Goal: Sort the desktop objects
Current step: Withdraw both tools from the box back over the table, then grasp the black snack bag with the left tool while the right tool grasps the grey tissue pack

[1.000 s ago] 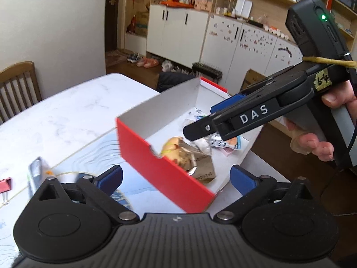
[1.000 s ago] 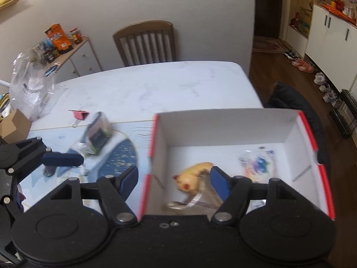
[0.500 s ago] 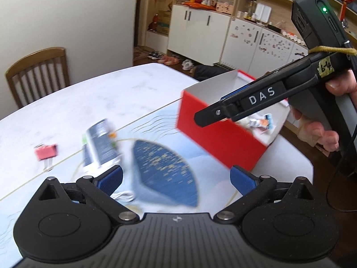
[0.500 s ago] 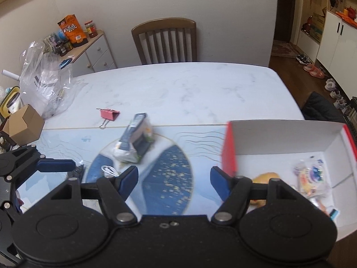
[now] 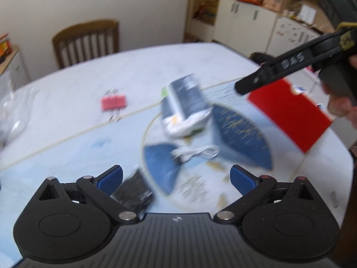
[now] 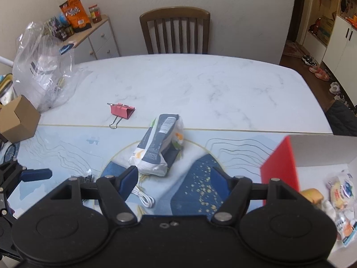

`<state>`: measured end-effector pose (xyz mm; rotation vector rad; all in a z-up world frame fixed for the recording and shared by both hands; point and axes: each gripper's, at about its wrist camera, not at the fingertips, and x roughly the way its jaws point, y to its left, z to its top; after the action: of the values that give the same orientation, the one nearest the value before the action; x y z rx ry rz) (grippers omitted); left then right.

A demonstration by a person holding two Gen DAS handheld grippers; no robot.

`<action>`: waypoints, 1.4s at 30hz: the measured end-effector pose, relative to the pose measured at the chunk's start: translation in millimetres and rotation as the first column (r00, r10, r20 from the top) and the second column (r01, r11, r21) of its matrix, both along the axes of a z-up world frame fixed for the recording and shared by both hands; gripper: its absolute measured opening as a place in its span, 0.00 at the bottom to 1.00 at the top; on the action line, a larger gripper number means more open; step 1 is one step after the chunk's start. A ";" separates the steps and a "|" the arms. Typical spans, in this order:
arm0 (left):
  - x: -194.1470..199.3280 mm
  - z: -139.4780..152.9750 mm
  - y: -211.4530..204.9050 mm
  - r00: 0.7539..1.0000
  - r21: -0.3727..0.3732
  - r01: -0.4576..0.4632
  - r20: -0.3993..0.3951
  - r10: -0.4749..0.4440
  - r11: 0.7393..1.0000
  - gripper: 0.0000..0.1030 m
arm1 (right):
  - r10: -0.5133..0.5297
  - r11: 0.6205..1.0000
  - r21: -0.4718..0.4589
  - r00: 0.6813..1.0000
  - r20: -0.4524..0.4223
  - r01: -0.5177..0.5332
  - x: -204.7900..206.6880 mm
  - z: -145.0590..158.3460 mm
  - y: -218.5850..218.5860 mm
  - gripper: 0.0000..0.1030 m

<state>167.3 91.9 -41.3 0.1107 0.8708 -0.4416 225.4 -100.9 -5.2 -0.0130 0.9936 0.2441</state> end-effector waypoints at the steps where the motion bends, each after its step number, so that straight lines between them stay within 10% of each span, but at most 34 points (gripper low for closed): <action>1: 1.5 -4.6 4.4 1.000 0.006 -0.016 -0.010 0.016 1.000 1.00 | 0.004 1.000 -0.003 1.000 -0.008 -0.005 3.6 -3.7 3.0 0.69; 13: 25.9 -46.0 36.8 0.971 -0.002 -0.206 -0.126 0.204 0.979 1.00 | 0.021 0.999 -0.024 0.999 -0.036 -0.022 47.8 -37.4 31.5 0.69; 42: 37.6 -60.5 30.8 0.958 -0.010 -0.251 -0.146 0.247 0.968 0.88 | 0.000 1.000 -0.016 0.991 -0.136 -0.003 94.3 -99.7 49.8 0.67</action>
<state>204.9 122.7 -101.7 -0.0576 1.0055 -0.2270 319.7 -51.2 -104.8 -0.0122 1.1314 0.2405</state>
